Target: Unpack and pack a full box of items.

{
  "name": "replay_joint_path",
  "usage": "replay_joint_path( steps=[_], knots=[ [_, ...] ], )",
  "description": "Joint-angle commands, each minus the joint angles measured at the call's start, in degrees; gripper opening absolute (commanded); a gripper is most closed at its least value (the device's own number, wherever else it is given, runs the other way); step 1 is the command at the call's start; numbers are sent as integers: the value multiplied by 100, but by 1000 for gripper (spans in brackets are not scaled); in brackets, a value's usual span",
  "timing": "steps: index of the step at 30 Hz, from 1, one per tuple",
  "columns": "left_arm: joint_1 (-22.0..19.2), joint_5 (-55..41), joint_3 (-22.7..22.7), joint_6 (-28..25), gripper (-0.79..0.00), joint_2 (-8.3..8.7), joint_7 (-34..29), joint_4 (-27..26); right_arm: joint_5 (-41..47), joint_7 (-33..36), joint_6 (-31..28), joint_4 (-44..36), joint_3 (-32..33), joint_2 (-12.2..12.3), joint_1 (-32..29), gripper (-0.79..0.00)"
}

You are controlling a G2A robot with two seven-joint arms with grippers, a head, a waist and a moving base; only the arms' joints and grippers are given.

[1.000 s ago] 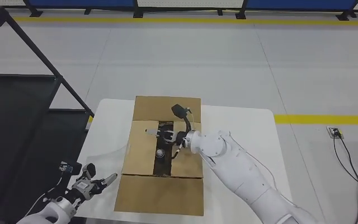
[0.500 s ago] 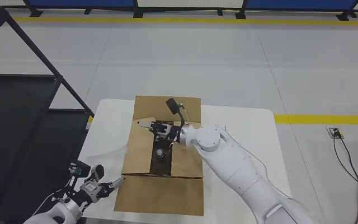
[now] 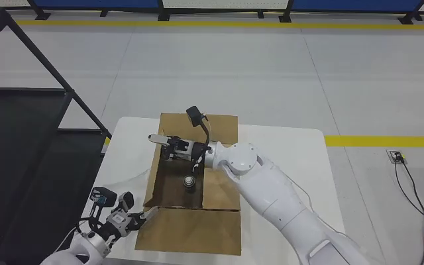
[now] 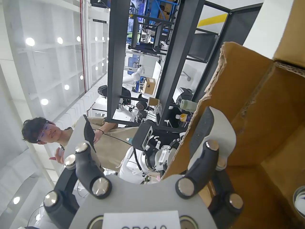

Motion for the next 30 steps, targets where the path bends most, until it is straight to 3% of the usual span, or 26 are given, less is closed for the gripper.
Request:
replay_joint_path(
  steps=[1, 9, 16, 30],
  knots=[
    [-62, -221, 54, 218, 0, -16, -5, -2, 54, 38, -1, 29, -15, -37, 25, 0],
    [-226, -585, 99, 881, 0, -55, 16, 1, 28, 299, -15, 308, -126, -188, 200, 0],
    [-11, -1130, -238, 929, 0, -60, 20, -102, -63, 345, -136, 537, -42, -224, 273, 0],
    [356, -1535, -825, 1038, 0, -64, 45, -159, -222, 214, -483, 520, 764, 71, 104, 0]
  ],
)
